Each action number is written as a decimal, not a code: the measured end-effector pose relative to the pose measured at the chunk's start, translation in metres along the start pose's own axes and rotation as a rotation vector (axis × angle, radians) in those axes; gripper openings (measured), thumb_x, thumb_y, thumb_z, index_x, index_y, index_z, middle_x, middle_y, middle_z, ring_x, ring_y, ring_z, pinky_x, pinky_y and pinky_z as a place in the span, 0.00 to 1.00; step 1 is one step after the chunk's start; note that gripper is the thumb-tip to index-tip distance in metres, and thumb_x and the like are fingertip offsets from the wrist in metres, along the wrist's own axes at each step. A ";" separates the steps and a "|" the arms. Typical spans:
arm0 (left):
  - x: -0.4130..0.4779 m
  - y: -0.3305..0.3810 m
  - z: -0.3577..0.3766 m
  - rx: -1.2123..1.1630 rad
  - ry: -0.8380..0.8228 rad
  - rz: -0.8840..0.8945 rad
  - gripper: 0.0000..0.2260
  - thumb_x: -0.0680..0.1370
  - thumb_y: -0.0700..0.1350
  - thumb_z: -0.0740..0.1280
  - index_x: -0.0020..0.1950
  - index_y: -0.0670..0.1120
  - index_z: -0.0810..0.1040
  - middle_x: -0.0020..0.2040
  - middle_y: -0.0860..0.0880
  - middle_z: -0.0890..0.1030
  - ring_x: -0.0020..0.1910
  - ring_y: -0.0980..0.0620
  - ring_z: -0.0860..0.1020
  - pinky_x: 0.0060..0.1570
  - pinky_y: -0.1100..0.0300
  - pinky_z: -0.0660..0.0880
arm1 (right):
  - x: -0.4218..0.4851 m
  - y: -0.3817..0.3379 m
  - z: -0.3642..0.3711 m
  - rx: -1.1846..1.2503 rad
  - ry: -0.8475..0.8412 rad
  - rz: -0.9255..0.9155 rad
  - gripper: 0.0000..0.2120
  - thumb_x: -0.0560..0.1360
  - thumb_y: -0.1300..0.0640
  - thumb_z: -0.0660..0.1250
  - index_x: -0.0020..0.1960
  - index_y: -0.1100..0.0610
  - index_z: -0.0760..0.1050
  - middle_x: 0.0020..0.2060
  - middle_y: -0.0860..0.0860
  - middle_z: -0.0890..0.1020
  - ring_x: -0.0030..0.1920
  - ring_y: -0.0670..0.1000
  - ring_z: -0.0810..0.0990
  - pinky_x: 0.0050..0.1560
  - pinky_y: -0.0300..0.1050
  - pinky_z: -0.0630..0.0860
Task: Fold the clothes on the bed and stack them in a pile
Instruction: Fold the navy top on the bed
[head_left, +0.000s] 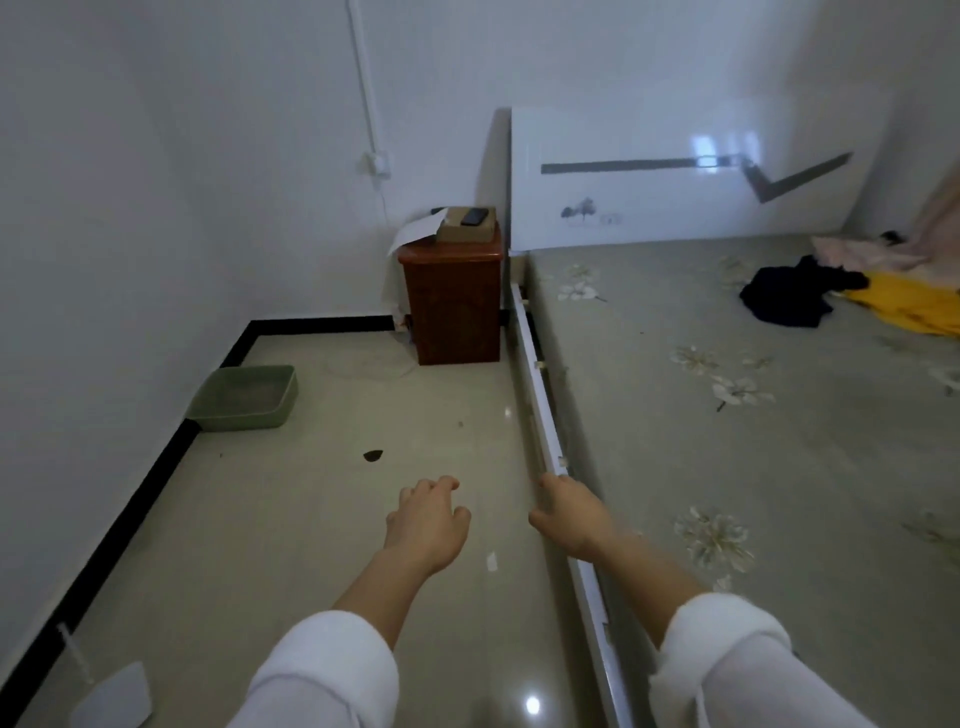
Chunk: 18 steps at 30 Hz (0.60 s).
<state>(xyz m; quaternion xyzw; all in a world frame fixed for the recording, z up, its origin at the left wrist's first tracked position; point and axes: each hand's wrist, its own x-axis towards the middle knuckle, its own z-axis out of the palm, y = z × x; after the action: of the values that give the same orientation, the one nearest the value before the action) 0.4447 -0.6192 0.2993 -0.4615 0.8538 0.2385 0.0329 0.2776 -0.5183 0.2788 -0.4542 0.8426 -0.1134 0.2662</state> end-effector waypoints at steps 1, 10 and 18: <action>0.022 0.004 -0.007 0.007 -0.012 0.031 0.20 0.80 0.49 0.56 0.73 0.50 0.64 0.71 0.47 0.67 0.69 0.45 0.63 0.63 0.50 0.65 | 0.012 0.000 -0.006 0.016 0.012 0.033 0.26 0.78 0.50 0.61 0.73 0.57 0.62 0.69 0.56 0.69 0.67 0.57 0.70 0.66 0.50 0.69; 0.224 0.120 -0.025 -0.007 -0.115 0.387 0.20 0.81 0.48 0.57 0.73 0.48 0.65 0.70 0.45 0.68 0.69 0.43 0.64 0.66 0.47 0.67 | 0.127 0.071 -0.097 0.130 0.207 0.304 0.26 0.78 0.50 0.62 0.73 0.56 0.62 0.71 0.55 0.68 0.68 0.55 0.69 0.66 0.48 0.67; 0.393 0.246 -0.003 -0.057 -0.262 0.492 0.21 0.80 0.49 0.59 0.72 0.47 0.66 0.70 0.44 0.70 0.70 0.43 0.64 0.68 0.48 0.65 | 0.251 0.160 -0.188 0.167 0.262 0.482 0.26 0.78 0.50 0.62 0.72 0.57 0.63 0.69 0.56 0.69 0.68 0.55 0.69 0.66 0.47 0.67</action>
<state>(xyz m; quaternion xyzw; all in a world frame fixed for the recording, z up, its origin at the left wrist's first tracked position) 0.0229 -0.8112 0.2864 -0.2060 0.9217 0.3208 0.0713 -0.0509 -0.6459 0.2796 -0.1989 0.9412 -0.1733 0.2109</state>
